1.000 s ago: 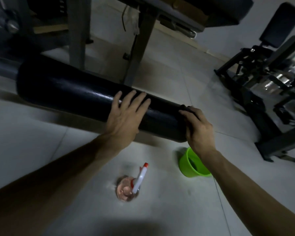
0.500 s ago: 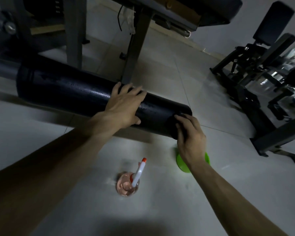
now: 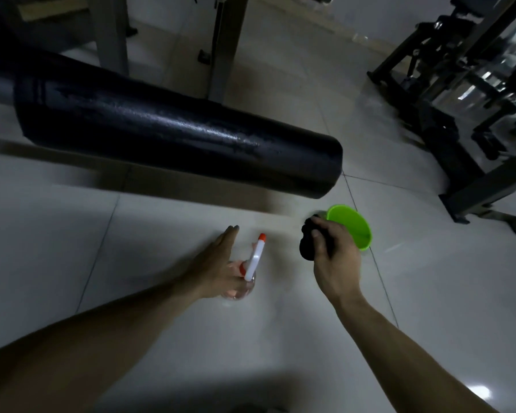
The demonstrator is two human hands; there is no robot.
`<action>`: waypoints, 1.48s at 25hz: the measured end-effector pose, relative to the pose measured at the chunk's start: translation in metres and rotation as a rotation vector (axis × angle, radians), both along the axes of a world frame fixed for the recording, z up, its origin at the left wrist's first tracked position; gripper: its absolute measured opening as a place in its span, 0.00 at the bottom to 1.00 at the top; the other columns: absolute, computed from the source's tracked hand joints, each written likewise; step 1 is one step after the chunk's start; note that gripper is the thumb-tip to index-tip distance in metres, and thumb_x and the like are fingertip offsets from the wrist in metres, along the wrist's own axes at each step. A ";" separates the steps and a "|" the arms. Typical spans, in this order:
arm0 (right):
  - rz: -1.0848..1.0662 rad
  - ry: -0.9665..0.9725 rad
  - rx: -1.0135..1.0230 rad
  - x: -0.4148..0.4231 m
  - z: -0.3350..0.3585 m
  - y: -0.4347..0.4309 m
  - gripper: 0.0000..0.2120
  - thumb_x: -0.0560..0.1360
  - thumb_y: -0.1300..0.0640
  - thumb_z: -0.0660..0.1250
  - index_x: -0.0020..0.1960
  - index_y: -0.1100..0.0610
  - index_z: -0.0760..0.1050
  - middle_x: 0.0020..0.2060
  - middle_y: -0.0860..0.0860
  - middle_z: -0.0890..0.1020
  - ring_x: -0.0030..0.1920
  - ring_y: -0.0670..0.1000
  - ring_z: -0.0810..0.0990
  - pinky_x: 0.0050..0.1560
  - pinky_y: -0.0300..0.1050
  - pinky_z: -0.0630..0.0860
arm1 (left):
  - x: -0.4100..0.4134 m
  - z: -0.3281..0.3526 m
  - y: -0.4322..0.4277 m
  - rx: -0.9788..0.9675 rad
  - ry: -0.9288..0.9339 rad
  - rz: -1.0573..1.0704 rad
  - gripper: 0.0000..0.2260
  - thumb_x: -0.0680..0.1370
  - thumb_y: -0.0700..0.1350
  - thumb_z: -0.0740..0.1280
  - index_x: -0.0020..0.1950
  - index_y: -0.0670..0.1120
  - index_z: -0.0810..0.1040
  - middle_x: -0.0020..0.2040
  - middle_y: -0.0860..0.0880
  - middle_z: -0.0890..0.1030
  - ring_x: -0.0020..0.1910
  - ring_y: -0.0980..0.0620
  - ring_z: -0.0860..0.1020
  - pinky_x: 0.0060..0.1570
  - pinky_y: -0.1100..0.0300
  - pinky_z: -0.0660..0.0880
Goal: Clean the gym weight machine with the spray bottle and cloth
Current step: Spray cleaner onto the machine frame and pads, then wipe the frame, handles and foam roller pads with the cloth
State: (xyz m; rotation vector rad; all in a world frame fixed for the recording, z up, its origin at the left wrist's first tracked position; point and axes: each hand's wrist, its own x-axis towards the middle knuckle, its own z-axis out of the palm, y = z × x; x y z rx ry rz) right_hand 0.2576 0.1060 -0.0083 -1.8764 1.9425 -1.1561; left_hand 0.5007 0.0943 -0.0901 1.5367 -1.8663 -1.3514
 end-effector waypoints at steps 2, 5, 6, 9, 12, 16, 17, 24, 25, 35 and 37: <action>-0.039 -0.036 0.022 -0.004 0.005 0.006 0.12 0.82 0.59 0.67 0.62 0.48 0.81 0.56 0.41 0.83 0.59 0.44 0.80 0.61 0.48 0.77 | -0.019 -0.004 -0.001 -0.066 0.011 -0.030 0.56 0.64 0.63 0.80 0.81 0.61 0.47 0.75 0.58 0.68 0.70 0.50 0.73 0.66 0.52 0.74; -0.102 -0.075 0.027 -0.012 0.013 0.013 0.12 0.82 0.59 0.67 0.61 0.46 0.82 0.55 0.41 0.83 0.57 0.44 0.80 0.60 0.46 0.77 | -0.035 0.000 -0.007 -0.324 -0.224 -0.080 0.35 0.73 0.61 0.75 0.74 0.50 0.65 0.60 0.53 0.80 0.56 0.50 0.80 0.54 0.59 0.75; -0.123 -0.094 0.029 -0.014 0.014 0.016 0.12 0.82 0.58 0.67 0.61 0.45 0.82 0.56 0.41 0.83 0.57 0.44 0.80 0.60 0.46 0.77 | -0.038 0.005 -0.008 -0.360 -0.264 -0.088 0.32 0.74 0.61 0.74 0.71 0.49 0.68 0.56 0.51 0.80 0.52 0.50 0.80 0.51 0.59 0.75; -0.158 -0.141 0.036 -0.019 0.018 0.025 0.12 0.82 0.58 0.66 0.60 0.45 0.82 0.55 0.38 0.83 0.57 0.43 0.80 0.62 0.48 0.78 | -0.043 0.028 -0.010 -0.451 -0.276 -0.122 0.30 0.75 0.62 0.72 0.70 0.48 0.68 0.57 0.51 0.80 0.51 0.51 0.79 0.47 0.61 0.70; -0.171 -0.132 0.038 -0.013 0.023 0.027 0.13 0.82 0.59 0.66 0.61 0.45 0.82 0.53 0.36 0.82 0.57 0.44 0.80 0.61 0.48 0.78 | -0.042 0.063 -0.017 -0.534 -0.141 -0.131 0.25 0.74 0.58 0.74 0.66 0.50 0.72 0.50 0.54 0.80 0.48 0.51 0.79 0.48 0.59 0.72; -0.139 -0.125 -0.001 0.007 0.039 0.021 0.11 0.82 0.59 0.67 0.61 0.49 0.82 0.53 0.35 0.81 0.57 0.43 0.79 0.62 0.47 0.78 | -0.028 0.079 -0.014 -0.584 -0.167 -0.152 0.18 0.71 0.59 0.73 0.52 0.51 0.72 0.41 0.56 0.78 0.39 0.54 0.76 0.39 0.60 0.69; -0.116 -0.121 -0.023 0.013 0.044 0.018 0.11 0.82 0.60 0.67 0.61 0.51 0.82 0.53 0.36 0.81 0.57 0.43 0.79 0.63 0.47 0.78 | -0.023 0.077 -0.010 -0.573 -0.173 -0.167 0.17 0.71 0.59 0.72 0.50 0.51 0.71 0.40 0.56 0.78 0.38 0.55 0.76 0.39 0.60 0.69; 0.095 -0.094 -0.104 0.091 0.055 -0.015 0.11 0.82 0.57 0.67 0.62 0.49 0.81 0.57 0.44 0.83 0.59 0.45 0.80 0.62 0.46 0.76 | 0.071 0.088 0.018 -0.605 -0.188 -0.032 0.25 0.69 0.66 0.70 0.54 0.47 0.77 0.41 0.53 0.80 0.39 0.54 0.79 0.43 0.56 0.79; 0.132 -0.103 -0.101 0.108 0.056 -0.020 0.11 0.81 0.57 0.67 0.62 0.49 0.81 0.57 0.44 0.83 0.58 0.45 0.80 0.62 0.44 0.76 | 0.091 0.091 0.024 -0.571 -0.176 0.046 0.25 0.67 0.66 0.71 0.52 0.49 0.78 0.41 0.54 0.81 0.39 0.54 0.79 0.43 0.54 0.80; 0.488 -0.092 -0.088 0.240 0.082 -0.044 0.12 0.81 0.58 0.68 0.62 0.48 0.82 0.57 0.41 0.82 0.59 0.40 0.78 0.63 0.33 0.70 | 0.209 0.086 0.073 -0.545 -0.326 0.315 0.25 0.67 0.66 0.74 0.52 0.49 0.75 0.41 0.56 0.80 0.39 0.55 0.79 0.44 0.59 0.79; 0.519 -0.120 -0.063 0.251 0.084 -0.050 0.12 0.81 0.58 0.68 0.62 0.46 0.82 0.57 0.41 0.82 0.60 0.40 0.79 0.64 0.37 0.72 | 0.207 0.081 0.072 -0.540 -0.420 0.223 0.26 0.69 0.64 0.76 0.54 0.45 0.76 0.41 0.53 0.81 0.39 0.54 0.79 0.46 0.59 0.80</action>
